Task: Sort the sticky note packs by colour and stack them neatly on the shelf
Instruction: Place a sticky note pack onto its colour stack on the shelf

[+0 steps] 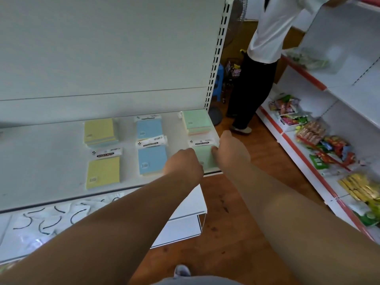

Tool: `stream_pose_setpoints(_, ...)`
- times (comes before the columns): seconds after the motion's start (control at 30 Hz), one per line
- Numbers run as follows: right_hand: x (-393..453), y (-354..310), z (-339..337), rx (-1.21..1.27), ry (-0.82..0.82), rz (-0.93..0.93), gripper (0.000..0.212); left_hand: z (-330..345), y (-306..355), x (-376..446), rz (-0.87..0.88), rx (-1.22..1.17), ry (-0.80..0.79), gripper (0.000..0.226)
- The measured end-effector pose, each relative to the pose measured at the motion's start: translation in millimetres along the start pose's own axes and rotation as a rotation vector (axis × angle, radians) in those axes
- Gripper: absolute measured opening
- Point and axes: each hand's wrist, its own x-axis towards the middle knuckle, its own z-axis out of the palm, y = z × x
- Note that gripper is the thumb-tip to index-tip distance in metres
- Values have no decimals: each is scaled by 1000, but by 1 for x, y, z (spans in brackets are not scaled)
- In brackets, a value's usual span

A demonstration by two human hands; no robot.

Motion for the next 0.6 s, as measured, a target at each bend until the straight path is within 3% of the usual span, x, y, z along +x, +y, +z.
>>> stream_pose_setpoints(0.3, -40, -69, 5, 96, 146, -306, 21, -44, -73, -18, -22, -150, 166, 40)
stream_pose_setpoints(0.6, -84, -269, 56, 310, 85, -536, 15, -115, -284, -58, -215, -242, 271, 29)
